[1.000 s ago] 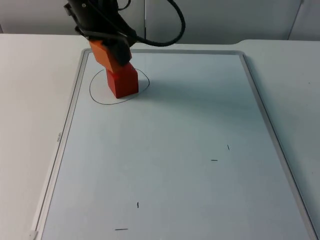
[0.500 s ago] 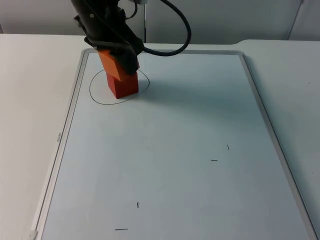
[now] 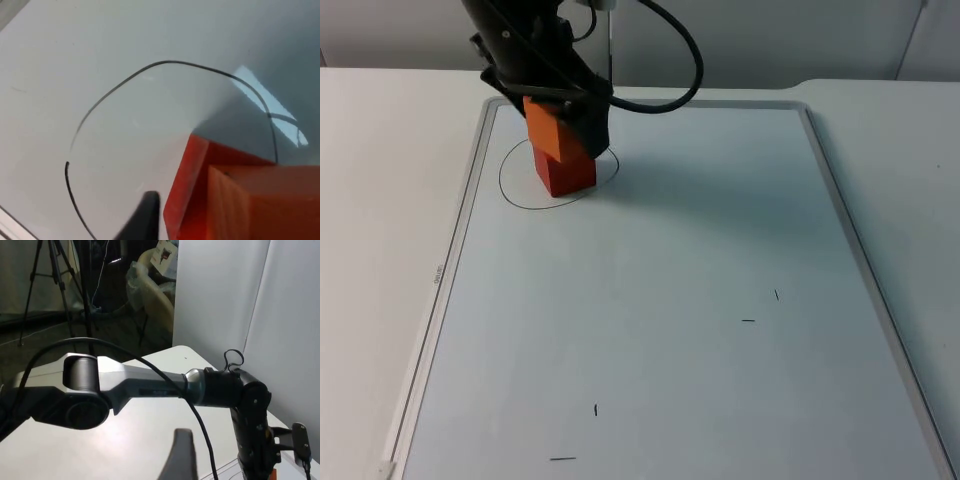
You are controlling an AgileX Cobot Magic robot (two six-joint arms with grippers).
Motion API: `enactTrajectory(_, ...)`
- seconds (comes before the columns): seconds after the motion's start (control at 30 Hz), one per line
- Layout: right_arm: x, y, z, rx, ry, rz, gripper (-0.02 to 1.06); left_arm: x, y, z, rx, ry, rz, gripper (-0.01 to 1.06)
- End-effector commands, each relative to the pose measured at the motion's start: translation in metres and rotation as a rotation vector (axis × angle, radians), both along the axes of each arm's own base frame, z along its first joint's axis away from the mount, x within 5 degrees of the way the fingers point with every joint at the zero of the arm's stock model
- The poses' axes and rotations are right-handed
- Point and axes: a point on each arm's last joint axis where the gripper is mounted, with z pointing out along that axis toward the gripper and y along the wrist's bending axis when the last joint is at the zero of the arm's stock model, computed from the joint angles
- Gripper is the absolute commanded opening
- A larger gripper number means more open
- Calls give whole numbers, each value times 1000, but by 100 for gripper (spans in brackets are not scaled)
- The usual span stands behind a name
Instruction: Pick up one cube with the left hand and another cube with the right hand. First place the cube in the right hand at the target position, then stack the cube in the left hand on top.
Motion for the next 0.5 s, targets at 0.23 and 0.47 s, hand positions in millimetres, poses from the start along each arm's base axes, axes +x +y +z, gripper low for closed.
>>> enactTrajectory(0.23,-1,0,2,-2,-11,7,68,-4,-6,42,-56,-51,2,105)
enactTrajectory(0.47,-4,-3,6,-10,-66,13,68,-20,-7,145,-186,-170,25,105)
